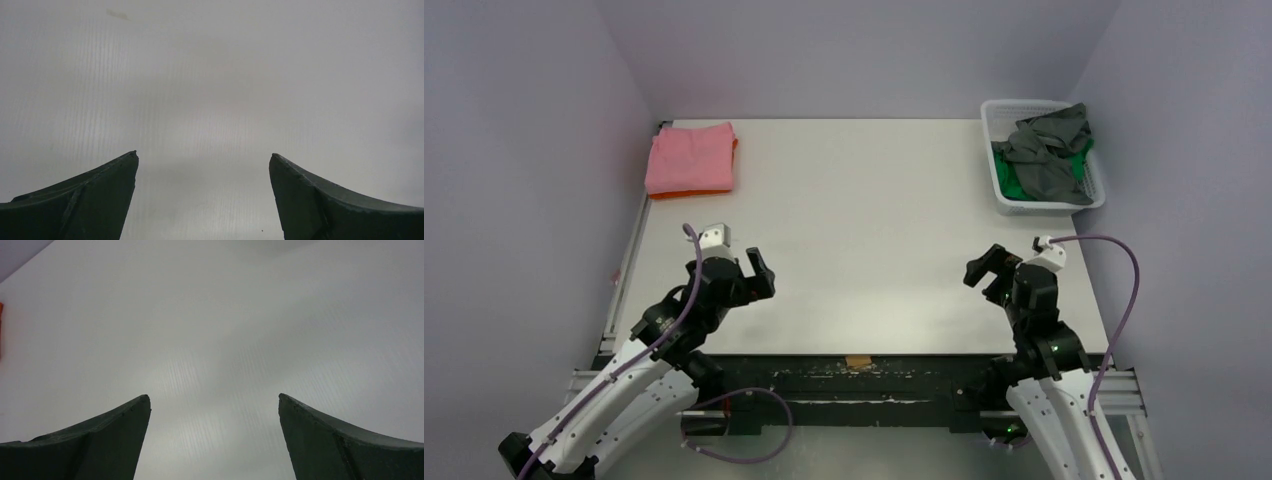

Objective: Fold and stack the t-shirts
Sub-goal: Grab crumpled tshirt from bin with the right arm

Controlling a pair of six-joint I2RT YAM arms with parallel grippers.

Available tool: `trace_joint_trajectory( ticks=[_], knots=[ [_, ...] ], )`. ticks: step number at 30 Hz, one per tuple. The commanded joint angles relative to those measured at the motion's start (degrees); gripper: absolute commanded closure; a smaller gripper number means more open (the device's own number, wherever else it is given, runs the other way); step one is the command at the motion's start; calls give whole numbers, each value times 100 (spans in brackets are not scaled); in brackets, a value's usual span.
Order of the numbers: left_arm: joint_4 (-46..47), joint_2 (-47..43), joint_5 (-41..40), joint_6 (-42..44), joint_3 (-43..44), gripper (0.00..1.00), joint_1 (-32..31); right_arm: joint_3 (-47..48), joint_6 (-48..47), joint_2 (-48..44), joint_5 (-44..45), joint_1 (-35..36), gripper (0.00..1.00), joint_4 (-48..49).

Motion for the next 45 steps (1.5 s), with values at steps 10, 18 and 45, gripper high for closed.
trace_joint_trajectory(
  ticks=[10,18,45],
  knots=[
    [301,281,-17,145,50,0,-19,952,-354,1642,760,15,1,1317],
    [234,127,-208,62,9,0,-18,3426,-827,4790,1385,-561,1,1392],
    [344,723,-348,265,226,0,-24,9265,-1558,10804,-396,-2651,79,1736]
  ],
)
